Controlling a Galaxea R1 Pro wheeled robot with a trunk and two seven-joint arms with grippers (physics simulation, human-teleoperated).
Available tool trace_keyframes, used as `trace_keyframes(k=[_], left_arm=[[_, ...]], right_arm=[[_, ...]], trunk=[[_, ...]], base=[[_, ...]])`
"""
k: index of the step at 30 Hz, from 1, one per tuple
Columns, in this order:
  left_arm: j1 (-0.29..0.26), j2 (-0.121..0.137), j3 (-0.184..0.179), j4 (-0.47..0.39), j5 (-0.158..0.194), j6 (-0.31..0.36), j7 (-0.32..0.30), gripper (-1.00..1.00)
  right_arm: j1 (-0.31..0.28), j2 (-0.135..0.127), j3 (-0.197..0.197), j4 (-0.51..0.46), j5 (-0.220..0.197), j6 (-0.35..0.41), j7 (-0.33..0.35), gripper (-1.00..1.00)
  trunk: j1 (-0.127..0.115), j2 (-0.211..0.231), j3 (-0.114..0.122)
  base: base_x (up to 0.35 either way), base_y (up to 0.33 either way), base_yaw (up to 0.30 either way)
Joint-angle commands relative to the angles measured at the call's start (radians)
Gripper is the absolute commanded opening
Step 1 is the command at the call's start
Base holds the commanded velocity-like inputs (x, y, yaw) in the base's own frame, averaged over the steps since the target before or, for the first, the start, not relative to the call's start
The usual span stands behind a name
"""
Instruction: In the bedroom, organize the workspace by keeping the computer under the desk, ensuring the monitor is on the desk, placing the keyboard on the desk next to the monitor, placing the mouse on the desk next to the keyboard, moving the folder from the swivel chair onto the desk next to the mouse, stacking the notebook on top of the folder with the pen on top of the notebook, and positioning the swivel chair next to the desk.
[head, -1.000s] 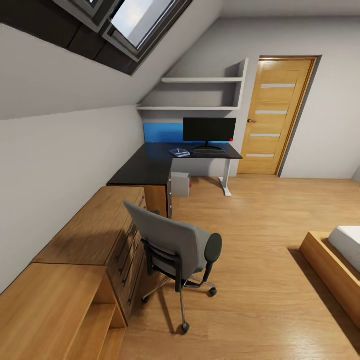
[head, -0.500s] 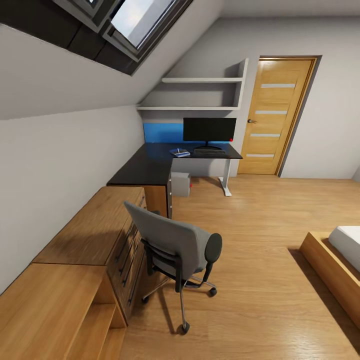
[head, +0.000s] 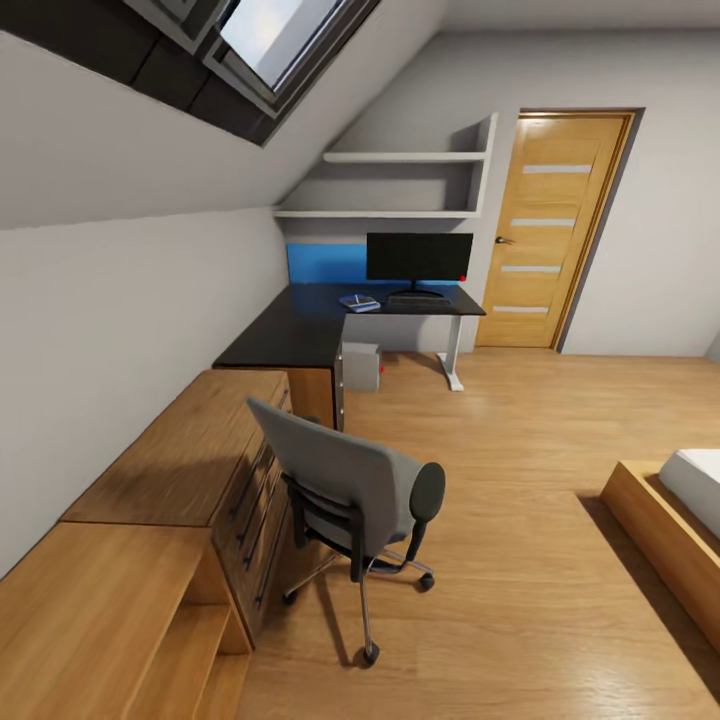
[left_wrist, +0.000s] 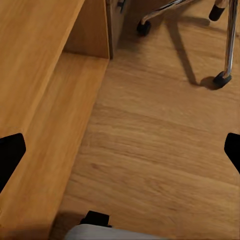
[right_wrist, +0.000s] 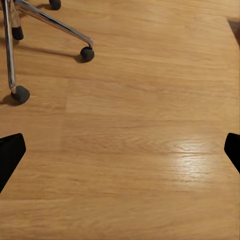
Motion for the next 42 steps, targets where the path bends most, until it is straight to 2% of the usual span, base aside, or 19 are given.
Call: trace_keyframes(k=[1,5,9,42], left_arm=[[-0.001,0.0,-0.009,-0.001,0.0,0.006,0.01,1.0],[0.0,0.0,-0.009,-0.001,0.0,0.048,0.01,1.0],[0.0,0.0,-0.009,-0.001,0.0,0.058,0.01,1.0],[0.0,0.0,-0.009,-0.001,0.0,0.063,0.01,1.0]], right_arm=[[-0.001,0.0,0.009,0.001,-0.004,-0.002,-0.006,1.0],[-0.001,0.001,0.009,0.001,-0.004,-0.002,-0.006,1.0],[-0.001,0.001,0.009,0.001,-0.004,-0.002,-0.006,1.0],[-0.001,0.001,0.009,0.001,-0.004,-0.001,-0.006,1.0]], trunk=[[0.004,-0.008,-0.004],[0.019,-0.036,-0.017],[0.035,-0.064,-0.029],[0.161,-0.295,-0.133]], base=[[0.0,0.0,0.0],[0.0,0.0,0.0],[0.0,0.0,0.0],[0.0,0.0,0.0]])
